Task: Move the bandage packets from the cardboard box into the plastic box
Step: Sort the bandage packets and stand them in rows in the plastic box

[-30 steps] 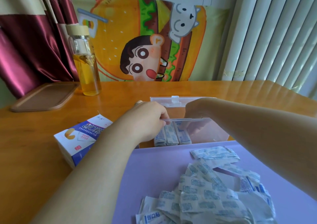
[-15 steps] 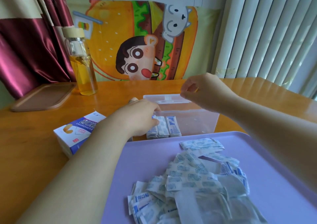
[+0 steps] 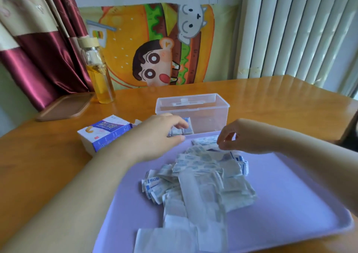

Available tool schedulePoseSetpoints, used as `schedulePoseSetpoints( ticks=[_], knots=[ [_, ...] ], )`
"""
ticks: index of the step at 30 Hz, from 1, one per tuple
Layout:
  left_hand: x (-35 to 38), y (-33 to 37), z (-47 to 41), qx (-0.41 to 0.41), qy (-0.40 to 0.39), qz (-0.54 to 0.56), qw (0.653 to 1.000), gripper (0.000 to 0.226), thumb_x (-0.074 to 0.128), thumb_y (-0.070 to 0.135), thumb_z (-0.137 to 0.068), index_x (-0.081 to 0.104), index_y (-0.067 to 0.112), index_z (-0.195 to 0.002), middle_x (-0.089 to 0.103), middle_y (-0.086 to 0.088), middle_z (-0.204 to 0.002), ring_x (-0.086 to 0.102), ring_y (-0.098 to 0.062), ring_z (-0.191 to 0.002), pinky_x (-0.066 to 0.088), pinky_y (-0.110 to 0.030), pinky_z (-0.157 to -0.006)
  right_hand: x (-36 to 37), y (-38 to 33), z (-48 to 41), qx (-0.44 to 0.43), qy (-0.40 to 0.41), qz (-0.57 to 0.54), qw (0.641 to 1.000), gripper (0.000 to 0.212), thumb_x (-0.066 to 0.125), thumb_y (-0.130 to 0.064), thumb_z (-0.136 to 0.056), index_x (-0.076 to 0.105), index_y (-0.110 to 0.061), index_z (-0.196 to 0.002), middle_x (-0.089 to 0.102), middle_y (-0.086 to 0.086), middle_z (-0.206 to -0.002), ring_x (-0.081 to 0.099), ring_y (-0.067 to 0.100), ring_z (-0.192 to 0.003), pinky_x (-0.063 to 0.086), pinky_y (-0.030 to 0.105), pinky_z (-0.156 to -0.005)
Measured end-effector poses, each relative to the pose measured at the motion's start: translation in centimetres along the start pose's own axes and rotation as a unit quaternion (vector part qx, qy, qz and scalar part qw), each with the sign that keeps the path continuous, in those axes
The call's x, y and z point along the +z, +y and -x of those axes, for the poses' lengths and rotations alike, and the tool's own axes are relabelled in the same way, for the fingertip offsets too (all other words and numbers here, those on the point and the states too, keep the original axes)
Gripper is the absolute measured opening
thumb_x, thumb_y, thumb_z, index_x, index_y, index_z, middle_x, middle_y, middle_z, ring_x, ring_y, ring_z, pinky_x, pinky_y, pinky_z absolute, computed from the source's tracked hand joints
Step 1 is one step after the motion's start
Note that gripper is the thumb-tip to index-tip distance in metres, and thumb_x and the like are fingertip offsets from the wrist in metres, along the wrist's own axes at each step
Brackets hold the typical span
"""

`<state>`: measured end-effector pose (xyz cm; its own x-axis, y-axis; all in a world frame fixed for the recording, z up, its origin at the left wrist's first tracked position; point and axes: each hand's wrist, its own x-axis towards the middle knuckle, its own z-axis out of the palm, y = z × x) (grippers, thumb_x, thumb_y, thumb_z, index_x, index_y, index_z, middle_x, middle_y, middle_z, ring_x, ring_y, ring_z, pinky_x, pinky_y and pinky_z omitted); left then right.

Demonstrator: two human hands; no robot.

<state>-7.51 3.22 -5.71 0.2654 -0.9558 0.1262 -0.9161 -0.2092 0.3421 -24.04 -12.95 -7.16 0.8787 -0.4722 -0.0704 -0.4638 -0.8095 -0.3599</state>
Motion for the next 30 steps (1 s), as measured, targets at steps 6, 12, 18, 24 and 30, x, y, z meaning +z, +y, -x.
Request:
schedulePoseSetpoints(
  ticks=[6,12,18,24,30],
  knots=[
    [2.4,1.2,-0.1,0.006,-0.104,0.02,0.994,0.031,0.053,0.032,-0.094,0.055,0.033,-0.125,0.05,0.015,-0.132,0.043,-0.002,-0.123,0.033,-0.017,-0.094,0.6,0.6,-1.8,0.012,0.056,0.075,0.996,0.028,0.052,-0.015,-0.093,0.062,-0.024,-0.117,0.063,-0.005,-0.115,0.057,0.013,-0.096,0.046,0.021,-0.08],
    [4.1,2.0,-2.5,0.004,-0.126,-0.028,0.992,0.046,0.038,0.008,-0.095,0.053,0.035,-0.129,0.047,0.005,-0.139,0.044,-0.016,-0.125,0.038,-0.033,-0.103,1.2,1.6,-3.1,-0.01,-0.029,0.107,0.994,0.052,0.065,-0.02,-0.087,0.048,-0.022,-0.136,0.049,-0.003,-0.139,0.046,0.016,-0.126,0.033,0.024,-0.101],
    [4.7,2.3,-3.4,0.003,-0.158,-0.075,0.985,0.042,0.037,0.01,-0.096,0.057,0.031,-0.126,0.055,0.005,-0.13,0.051,-0.016,-0.113,0.043,-0.026,-0.091,0.8,2.3,-3.6,-0.023,-0.042,0.095,0.994,0.048,0.066,-0.022,-0.087,0.052,-0.019,-0.132,0.056,-0.002,-0.131,0.054,0.015,-0.112,0.036,0.019,-0.089],
    [3.5,1.4,-3.3,-0.013,-0.159,-0.063,0.985,0.035,0.038,0.016,-0.097,0.063,0.031,-0.116,0.058,0.013,-0.119,0.049,-0.004,-0.096,0.041,-0.017,-0.075,1.2,2.7,-3.8,-0.043,-0.007,0.111,0.993,0.037,0.06,-0.026,-0.09,0.057,-0.022,-0.127,0.06,-0.007,-0.124,0.056,0.012,-0.101,0.041,0.02,-0.083],
    [4.5,-0.1,-5.3,-0.029,-0.081,-0.047,0.995,0.032,0.046,0.02,-0.094,0.058,0.029,-0.122,0.053,0.011,-0.108,0.048,-0.008,-0.094,0.041,-0.022,-0.081,1.9,3.4,-4.2,-0.055,0.05,0.114,0.991,0.026,0.06,-0.03,-0.087,0.065,-0.025,-0.113,0.067,-0.011,-0.11,0.057,0.008,-0.088,0.048,0.023,-0.078]
  ],
)
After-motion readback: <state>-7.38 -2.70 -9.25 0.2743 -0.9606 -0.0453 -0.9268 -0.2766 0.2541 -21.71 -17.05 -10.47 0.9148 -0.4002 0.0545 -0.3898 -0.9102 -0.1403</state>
